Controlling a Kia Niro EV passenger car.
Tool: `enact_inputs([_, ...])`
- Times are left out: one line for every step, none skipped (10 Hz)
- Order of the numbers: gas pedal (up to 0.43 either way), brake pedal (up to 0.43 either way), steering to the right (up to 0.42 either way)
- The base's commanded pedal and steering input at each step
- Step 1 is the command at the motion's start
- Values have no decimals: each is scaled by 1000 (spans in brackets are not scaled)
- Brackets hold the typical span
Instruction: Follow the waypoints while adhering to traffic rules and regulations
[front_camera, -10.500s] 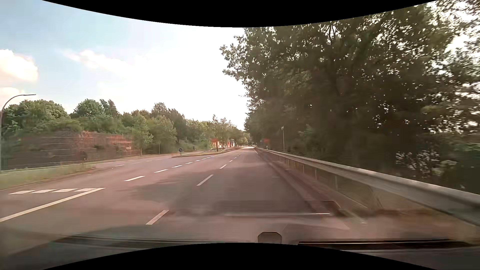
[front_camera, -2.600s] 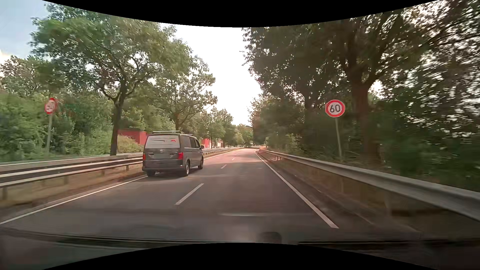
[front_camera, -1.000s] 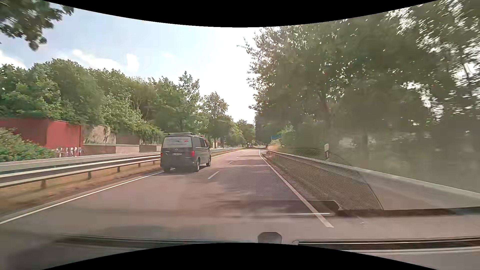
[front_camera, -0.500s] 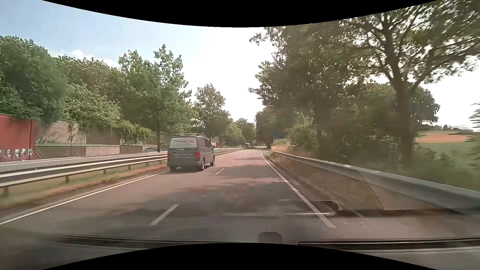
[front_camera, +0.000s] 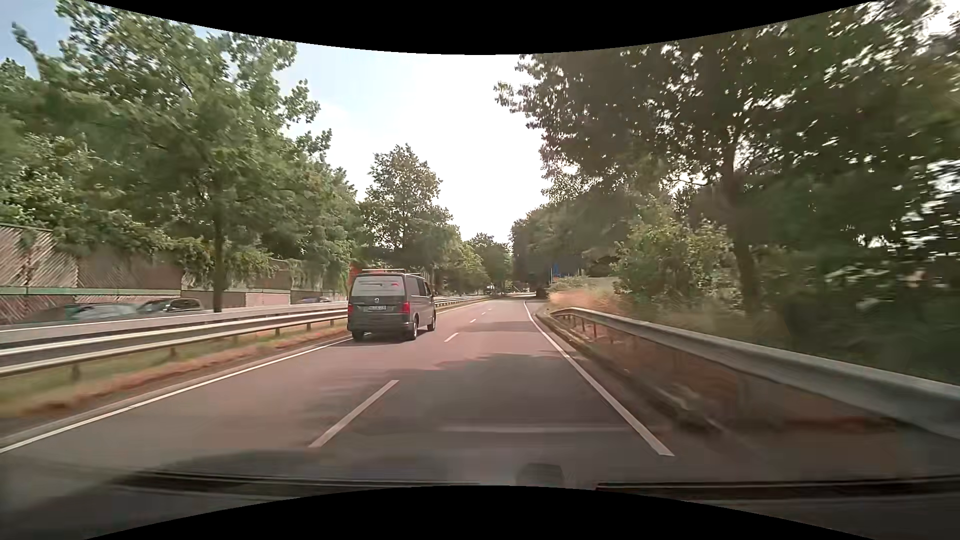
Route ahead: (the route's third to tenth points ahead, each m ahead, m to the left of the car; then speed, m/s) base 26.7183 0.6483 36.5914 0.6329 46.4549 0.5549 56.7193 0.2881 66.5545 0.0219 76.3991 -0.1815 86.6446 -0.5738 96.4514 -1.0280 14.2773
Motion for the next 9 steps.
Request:
enact_inputs([169, 0, 1])
enact_inputs([169, 0, 1])
enact_inputs([177, 0, 1])
enact_inputs([177, 0, 1])
enact_inputs([177, 0, 1])
enact_inputs([177, 0, 1])
enact_inputs([189, 0, 1])
enact_inputs([189, 0, 1])
enact_inputs([189, 0, 1])
